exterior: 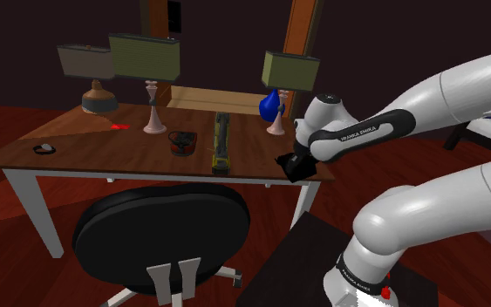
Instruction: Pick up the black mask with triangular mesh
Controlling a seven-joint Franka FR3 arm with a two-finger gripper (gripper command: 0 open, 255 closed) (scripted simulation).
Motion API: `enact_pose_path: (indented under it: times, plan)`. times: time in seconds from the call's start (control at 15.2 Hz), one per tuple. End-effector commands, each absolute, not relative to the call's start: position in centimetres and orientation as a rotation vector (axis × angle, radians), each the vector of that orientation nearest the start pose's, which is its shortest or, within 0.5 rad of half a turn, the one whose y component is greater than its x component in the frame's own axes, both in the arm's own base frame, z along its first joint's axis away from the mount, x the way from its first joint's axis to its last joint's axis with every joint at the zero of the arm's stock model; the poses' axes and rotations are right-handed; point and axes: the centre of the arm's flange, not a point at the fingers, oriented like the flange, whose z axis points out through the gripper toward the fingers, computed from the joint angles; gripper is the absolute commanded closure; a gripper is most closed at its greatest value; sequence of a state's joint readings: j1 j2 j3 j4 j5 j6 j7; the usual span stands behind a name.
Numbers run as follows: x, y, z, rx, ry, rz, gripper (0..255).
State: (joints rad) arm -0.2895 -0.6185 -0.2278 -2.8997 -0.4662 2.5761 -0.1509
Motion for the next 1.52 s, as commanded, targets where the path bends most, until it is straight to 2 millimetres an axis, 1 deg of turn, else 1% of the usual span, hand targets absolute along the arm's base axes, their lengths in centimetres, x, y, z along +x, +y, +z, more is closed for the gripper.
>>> enact_pose_path:
  times: [0.0, 0.07, 0.66, 1.45]
  plan:
    - [30.6, -15.5, 36.5, -3.375, -0.024, -0.393, 0]
    - [30.6, -15.5, 36.5, -3.375, -0.024, -0.393, 255]
    - [30.6, -15.5, 36.5, -3.375, -0.024, -0.393, 255]
    - [30.6, -15.5, 42.8, -3.375, -0.024, -0.393, 255]
